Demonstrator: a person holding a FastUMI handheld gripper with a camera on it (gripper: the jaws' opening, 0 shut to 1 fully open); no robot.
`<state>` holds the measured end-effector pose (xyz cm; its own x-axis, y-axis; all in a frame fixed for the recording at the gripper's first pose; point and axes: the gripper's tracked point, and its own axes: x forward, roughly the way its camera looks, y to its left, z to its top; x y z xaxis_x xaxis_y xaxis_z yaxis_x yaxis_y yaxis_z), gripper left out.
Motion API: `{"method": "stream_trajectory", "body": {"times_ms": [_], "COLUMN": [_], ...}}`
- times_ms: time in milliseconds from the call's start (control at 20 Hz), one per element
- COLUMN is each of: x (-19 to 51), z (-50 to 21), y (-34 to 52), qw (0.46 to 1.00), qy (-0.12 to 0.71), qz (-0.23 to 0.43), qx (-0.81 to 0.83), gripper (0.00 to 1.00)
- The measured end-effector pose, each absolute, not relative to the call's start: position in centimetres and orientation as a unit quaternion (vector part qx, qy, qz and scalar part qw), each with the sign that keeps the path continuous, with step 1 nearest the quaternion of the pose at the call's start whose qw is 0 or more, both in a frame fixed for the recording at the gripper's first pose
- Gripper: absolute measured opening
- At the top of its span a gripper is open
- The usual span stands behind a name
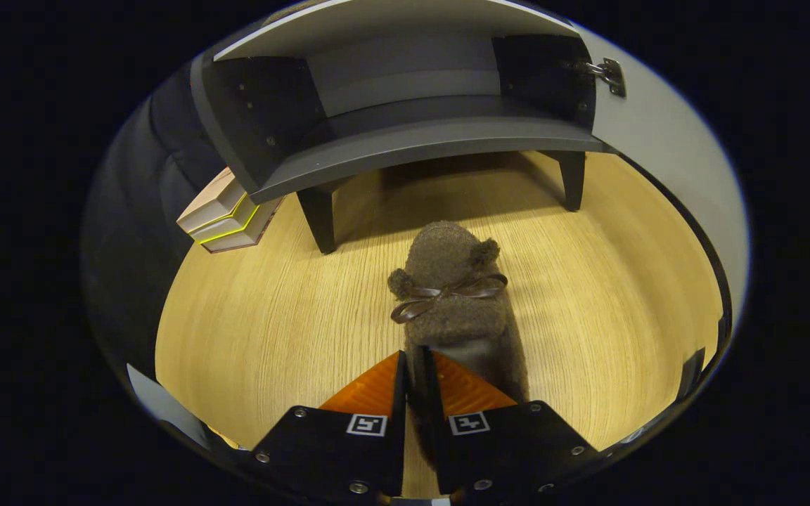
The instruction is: Open the shoe cabinet door, grab the shoes and put them into the shoe cabinet, then close the shoe cabinet door.
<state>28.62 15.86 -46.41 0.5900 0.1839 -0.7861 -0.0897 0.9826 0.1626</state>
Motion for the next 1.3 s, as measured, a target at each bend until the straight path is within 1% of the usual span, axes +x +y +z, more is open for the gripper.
{"method": "stream_trajectory", "body": {"times_ms": [100, 250, 350, 450, 600, 850, 1300], "x": [30.1, 31.8, 32.0, 31.9, 30.9, 29.5, 27.9], "z": [-46.9, -47.7, -47.8, -47.6, -47.0, -43.4, -32.8], "y": [16.3, 16.4, 16.4, 16.3, 16.2, 15.8, 15.3], "qw": [0.891, 0.893, 0.891, 0.892, 0.886, 0.891, 0.917], "qy": [0.444, 0.440, 0.443, 0.442, 0.451, 0.434, 0.378], "qz": [0.078, 0.071, 0.072, 0.072, 0.083, 0.093, 0.102], "qx": [0.058, 0.067, 0.070, 0.067, 0.070, 0.095, 0.082], "gripper": [0.18, 0.15, 0.09, 0.07, 0.05, 0.05, 0.05]}}
